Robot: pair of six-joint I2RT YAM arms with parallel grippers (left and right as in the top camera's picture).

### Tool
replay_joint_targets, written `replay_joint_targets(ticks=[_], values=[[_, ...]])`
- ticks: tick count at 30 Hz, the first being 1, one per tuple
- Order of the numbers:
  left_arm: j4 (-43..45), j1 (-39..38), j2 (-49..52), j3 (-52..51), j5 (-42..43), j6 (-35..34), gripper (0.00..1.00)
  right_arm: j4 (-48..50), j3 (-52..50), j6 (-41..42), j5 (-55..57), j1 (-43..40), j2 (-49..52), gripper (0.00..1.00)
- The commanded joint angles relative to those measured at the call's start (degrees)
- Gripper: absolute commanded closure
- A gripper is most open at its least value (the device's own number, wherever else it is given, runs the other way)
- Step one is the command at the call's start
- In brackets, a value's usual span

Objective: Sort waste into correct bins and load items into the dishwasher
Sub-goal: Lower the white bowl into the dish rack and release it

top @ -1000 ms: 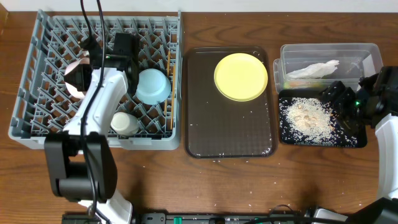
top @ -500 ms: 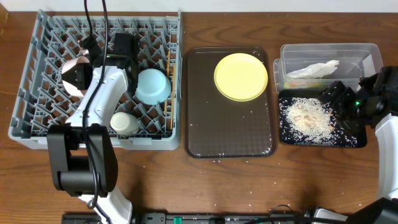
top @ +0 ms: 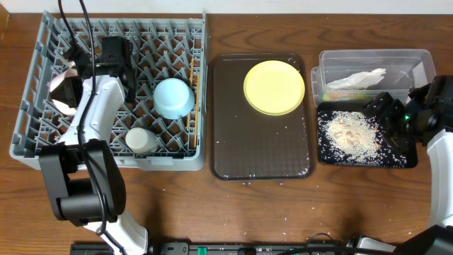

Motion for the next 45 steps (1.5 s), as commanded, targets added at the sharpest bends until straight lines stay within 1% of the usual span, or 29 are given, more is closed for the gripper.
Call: replay_joint_targets(ticks=[1,5,17,19,24,28,34,40,43,45], values=[[0.3,-0.2,2.6,-0.2,0.4,-0.3,0.93,-0.2,-0.1,-0.6,-0.4,0.2,-0.2,0.01],[1.8,-0.2,5.2,-0.2,0.2,2.4,0.93,-0.2,-0.1,-0.6,-0.4,0.2,-0.2,0.01],[4.9,-0.5,6.9,-0.2,0.2,4.3,0.93,-0.2,-0.1,-0.6,-0.4,0.2,-0.2,0.01],[6.0,-0.9,6.9,-0.2,-1.4,5.0,0.93,-0.2,-0.1,-0.6,-0.4,0.2,-0.2,0.01],[10.4,-2.8,6.9,-0.2,-3.5,9.8,0.93,-0.2,-0.1,-0.6,-0.4,0.2,-0.2,0.01],[11.1,-4.2,6.9,-0.2,-4.0,10.7,0.93,-0.2,-0.1,-0.6,-0.4,0.2,-0.2,0.01],[11.1,-4.3,6.9,-0.2,-7.1,10.7,0.93,-0.2,-0.1,-0.6,-0.4,0.2,-0.2,0.01],[10.9,-5.8,6.9,-0.2,-6.8,10.7,0.92,-0.2,-0.1,-0.6,-0.4,0.2,-0.2,0.01],[10.6,-7.1,6.9,-0.2,-3.6,10.7,0.86,-0.2,-0.1,-0.6,-0.4,0.2,-0.2,0.01],[10.2,-7.8,6.9,-0.2,-1.9,10.7,0.85,-0.2,-0.1,-0.6,-0.4,0.2,-0.2,0.01]])
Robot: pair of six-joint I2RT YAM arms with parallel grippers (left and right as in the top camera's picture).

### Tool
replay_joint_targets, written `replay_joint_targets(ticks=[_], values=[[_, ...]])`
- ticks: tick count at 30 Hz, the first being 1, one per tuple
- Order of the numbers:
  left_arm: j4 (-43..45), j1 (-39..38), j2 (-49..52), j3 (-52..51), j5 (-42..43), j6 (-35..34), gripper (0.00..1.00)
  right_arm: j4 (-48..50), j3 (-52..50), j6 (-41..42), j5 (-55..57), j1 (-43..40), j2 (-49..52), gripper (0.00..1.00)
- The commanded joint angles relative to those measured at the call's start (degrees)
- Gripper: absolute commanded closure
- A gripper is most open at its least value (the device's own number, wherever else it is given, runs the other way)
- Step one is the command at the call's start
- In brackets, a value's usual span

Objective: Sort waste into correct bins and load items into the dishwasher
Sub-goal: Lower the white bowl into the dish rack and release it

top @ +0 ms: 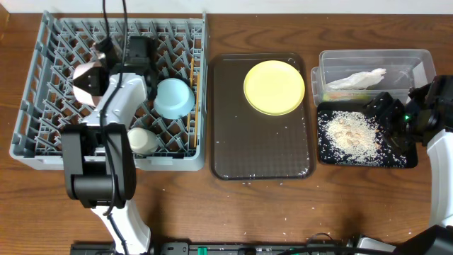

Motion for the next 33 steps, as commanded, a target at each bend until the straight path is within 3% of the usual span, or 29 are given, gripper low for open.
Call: replay_joint_targets(ticks=[1,7,12,18,20,21,25,29,33], values=[[-0.3,-1.5,0.5,-0.2,2.4,-0.1,0.85,-0.2,-0.1,-0.6,-0.4,0.2,-0.2,0.01],[-2.3,-1.7,0.5,-0.2,3.9,-0.1,0.83,-0.2,-0.1,-0.6,-0.4,0.2,-0.2,0.01],[-3.1,-4.1,-0.2,-0.2,10.4,-0.1,0.51,-0.2,-0.1,-0.6,-0.4,0.2,-0.2,0.01],[-3.1,-9.9,-3.2,-0.2,20.3,-0.1,0.48,-0.2,-0.1,-0.6,-0.4,0.2,-0.2,0.01],[-3.1,-11.4,-4.9,-0.2,23.4,-0.2,0.49,-0.2,-0.1,-0.6,-0.4,0.2,-0.2,0.01],[-3.3,-12.1,-5.9,-0.2,25.0,-0.2,0.55,-0.2,-0.1,-0.6,-0.4,0.2,-0.2,0.01],[-5.4,-13.7,-12.3,-0.2,31.9,-4.2,0.92,-0.2,-0.1,-0.6,-0.4,0.2,-0.2,0.01],[-7.7,-10.8,-19.7,-0.2,40.8,-7.3,0.92,-0.2,-0.1,-0.6,-0.4,0.2,-0.2,0.01],[-9.4,-2.2,-25.5,-0.2,52.3,-8.1,0.92,-0.2,-0.1,-0.6,-0.4,0.2,-0.2,0.01]])
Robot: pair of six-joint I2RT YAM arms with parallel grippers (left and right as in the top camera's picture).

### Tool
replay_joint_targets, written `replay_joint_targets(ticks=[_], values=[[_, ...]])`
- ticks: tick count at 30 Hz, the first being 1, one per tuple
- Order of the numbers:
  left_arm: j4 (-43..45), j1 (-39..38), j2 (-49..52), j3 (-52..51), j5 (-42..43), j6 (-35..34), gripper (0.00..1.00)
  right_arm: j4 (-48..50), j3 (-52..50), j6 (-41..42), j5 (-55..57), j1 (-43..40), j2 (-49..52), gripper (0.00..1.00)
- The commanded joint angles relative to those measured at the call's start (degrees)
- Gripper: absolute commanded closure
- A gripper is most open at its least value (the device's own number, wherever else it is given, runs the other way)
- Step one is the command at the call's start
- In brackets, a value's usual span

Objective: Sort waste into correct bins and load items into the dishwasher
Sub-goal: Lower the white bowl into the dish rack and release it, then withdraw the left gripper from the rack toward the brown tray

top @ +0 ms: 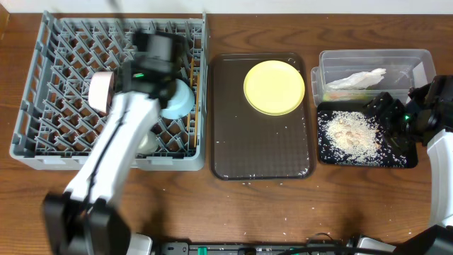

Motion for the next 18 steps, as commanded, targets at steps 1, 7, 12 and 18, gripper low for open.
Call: replay_joint_targets(ticks=[1,7,12,18], values=[[-1.1,9.7,-4.2,0.0,15.9,-2.5,0.92,-0.2,-0.1,-0.6,-0.4,0.2,-0.2,0.01],[-0.4,27.0,-1.8,0.0,36.0,1.4,0.92,-0.2,-0.1,-0.6,-0.4,0.2,-0.2,0.01],[0.8,35.8,3.8,0.0,43.8,1.6,0.92,-0.2,-0.1,-0.6,-0.4,0.2,-0.2,0.01],[3.7,39.9,10.2,0.0,57.4,3.4,0.93,-0.2,-0.1,-0.6,-0.4,0.2,-0.2,0.01]])
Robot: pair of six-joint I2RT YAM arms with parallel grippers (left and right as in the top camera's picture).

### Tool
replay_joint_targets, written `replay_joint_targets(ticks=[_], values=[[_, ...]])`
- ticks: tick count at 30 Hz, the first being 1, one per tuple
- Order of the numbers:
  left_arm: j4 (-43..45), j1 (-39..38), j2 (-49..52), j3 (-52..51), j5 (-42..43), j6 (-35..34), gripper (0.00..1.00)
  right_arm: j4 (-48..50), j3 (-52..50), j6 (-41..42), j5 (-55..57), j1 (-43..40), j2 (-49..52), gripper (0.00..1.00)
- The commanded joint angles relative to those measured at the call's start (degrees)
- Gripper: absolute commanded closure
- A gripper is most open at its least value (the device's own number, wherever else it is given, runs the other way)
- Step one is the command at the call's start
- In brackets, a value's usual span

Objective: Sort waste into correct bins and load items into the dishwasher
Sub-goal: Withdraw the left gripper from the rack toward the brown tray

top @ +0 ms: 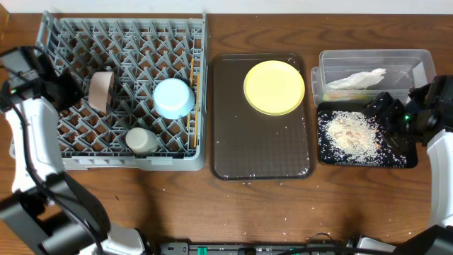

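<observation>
A pinkish-brown bowl (101, 91) stands on its edge between the tines of the grey dish rack (42, 152). My left gripper (65, 91) sits just left of that bowl, apart from it, and looks open with nothing in it. Also in the rack are a light blue bowl (173, 98) upside down and a cream cup (141, 140). A yellow plate (274, 86) lies on the brown tray (258, 152). My right gripper (386, 117) hovers over the black bin (403, 161) of spilled rice; its jaws are too dark to read.
A clear bin (417, 58) holding crumpled white paper stands at the back right, behind the black bin. A yellow stick-like utensil (191, 92) lies along the rack's right side. Rice grains are scattered on the tray's front edge and on the table in front of it.
My left arm has swung from over the rack's middle to its left side. The pinkish bowl stays on edge in the rack, now apart from the gripper. The right arm has not moved.
My left gripper first held the pinkish bowl over the rack's far left. Then arm and bowl were further right, near the blue bowl. Later the bowl stood on edge in the rack under the blurred arm. Now the gripper rests left of it, empty.
</observation>
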Motion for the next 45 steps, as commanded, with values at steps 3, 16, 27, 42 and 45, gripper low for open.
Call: replay_joint_targets(ticks=[3,16,27,42,45], values=[[0.5,0.6,4.6,0.0,14.5,3.7,0.92,-0.2,-0.1,-0.6,-0.4,0.2,-0.2,0.01],[-2.2,0.0,5.2,0.0,22.9,4.2,0.92,-0.2,-0.1,-0.6,-0.4,0.2,-0.2,0.01],[-3.8,-3.4,3.4,1.0,22.7,6.5,0.92,-0.2,-0.1,-0.6,-0.4,0.2,-0.2,0.01],[-4.0,-5.5,3.4,0.9,6.8,5.4,0.92,-0.2,-0.1,-0.6,-0.4,0.2,-0.2,0.01],[-4.8,-7.7,4.1,0.9,5.4,5.9,0.92,-0.2,-0.1,-0.6,-0.4,0.2,-0.2,0.01]])
